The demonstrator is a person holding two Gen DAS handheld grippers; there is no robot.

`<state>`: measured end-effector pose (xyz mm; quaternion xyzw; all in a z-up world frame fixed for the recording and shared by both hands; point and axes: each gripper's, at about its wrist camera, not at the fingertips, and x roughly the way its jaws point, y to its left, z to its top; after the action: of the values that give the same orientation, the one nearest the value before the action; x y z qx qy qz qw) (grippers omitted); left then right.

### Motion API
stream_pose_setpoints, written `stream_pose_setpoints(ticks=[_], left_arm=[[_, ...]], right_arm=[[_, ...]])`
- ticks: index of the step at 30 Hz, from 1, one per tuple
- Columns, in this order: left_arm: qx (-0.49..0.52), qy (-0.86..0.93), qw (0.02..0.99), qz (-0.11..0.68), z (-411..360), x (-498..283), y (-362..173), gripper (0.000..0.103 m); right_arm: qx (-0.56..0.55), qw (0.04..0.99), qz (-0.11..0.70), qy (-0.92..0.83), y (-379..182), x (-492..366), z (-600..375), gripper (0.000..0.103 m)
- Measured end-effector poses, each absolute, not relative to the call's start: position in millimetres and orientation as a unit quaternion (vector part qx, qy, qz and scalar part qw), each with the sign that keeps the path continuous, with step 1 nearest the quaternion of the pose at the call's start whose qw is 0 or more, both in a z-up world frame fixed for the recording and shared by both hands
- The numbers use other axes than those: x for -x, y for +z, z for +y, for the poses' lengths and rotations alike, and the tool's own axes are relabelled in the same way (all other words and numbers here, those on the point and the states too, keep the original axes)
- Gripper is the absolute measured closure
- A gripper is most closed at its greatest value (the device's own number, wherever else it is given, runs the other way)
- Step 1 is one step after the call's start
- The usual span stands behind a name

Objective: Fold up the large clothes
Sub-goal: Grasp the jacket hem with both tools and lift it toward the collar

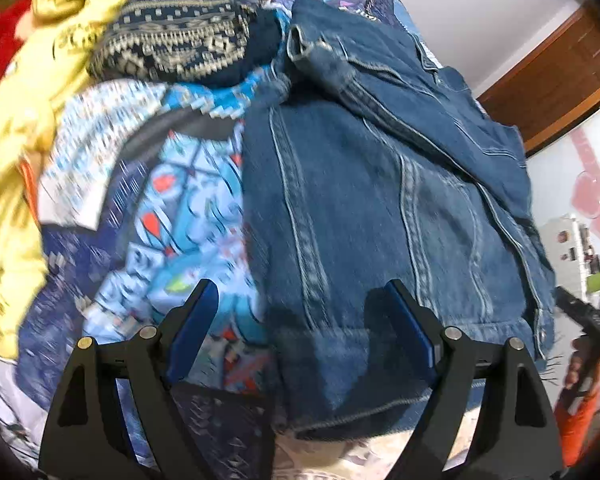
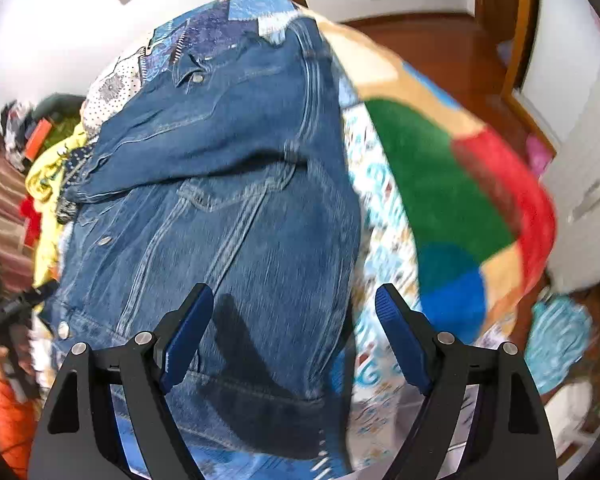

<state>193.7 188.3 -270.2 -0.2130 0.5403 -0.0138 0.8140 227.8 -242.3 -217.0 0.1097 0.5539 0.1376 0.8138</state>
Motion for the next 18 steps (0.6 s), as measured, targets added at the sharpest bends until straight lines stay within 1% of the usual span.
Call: stream_pose_setpoints(ticks=[4, 6, 8, 9, 11, 12, 13, 14, 15, 16, 17, 18], left_arm=[[0.250, -0.025, 0.801, 0.543, 188, -188, -281, 0.019], [0.276, -0.040, 0.798, 0.535, 189, -186, -284, 0.022], [0.292, -0.057, 0.796, 0.528, 188, -187, -287, 0.035], [0.290, -0.058, 0.796, 0.529, 188, -189, -288, 0.037], [0.279, -0.058, 0.801, 0.527, 184, -192, -286, 0.048], [0.274, -0.059, 0.802, 0.528, 182, -193, -284, 0.051], [0.271, -0.060, 0.804, 0.526, 180, -194, -281, 0.059], [0.265, -0.058, 0.807, 0.524, 178, -195, -277, 0.063], [0.260, -0.056, 0.810, 0.522, 178, -197, -275, 0.066], [0.255, -0.054, 0.813, 0.520, 177, -198, -271, 0.072], [0.251, -0.050, 0.816, 0.519, 177, -199, -267, 0.075], [0.253, -0.050, 0.817, 0.516, 177, -201, -264, 0.076]], right_arm=[[-0.139, 0.804, 0.558, 0.151, -226, -227, -240, 0.022], [-0.150, 0.803, 0.551, 0.170, -226, -227, -237, 0.022], [-0.152, 0.800, 0.550, 0.183, -229, -227, -235, 0.022], [-0.151, 0.802, 0.547, 0.187, -231, -227, -234, 0.022], [-0.153, 0.804, 0.541, 0.193, -232, -227, -234, 0.026], [-0.156, 0.806, 0.539, 0.192, -233, -227, -235, 0.035], [-0.159, 0.807, 0.535, 0.192, -232, -228, -235, 0.046], [-0.164, 0.807, 0.533, 0.195, -232, -228, -236, 0.053], [-0.168, 0.805, 0.533, 0.197, -232, -228, -238, 0.068], [-0.175, 0.802, 0.534, 0.204, -232, -230, -238, 0.078], [-0.177, 0.800, 0.534, 0.208, -233, -231, -238, 0.081], [-0.177, 0.799, 0.534, 0.210, -234, -232, -238, 0.086]])
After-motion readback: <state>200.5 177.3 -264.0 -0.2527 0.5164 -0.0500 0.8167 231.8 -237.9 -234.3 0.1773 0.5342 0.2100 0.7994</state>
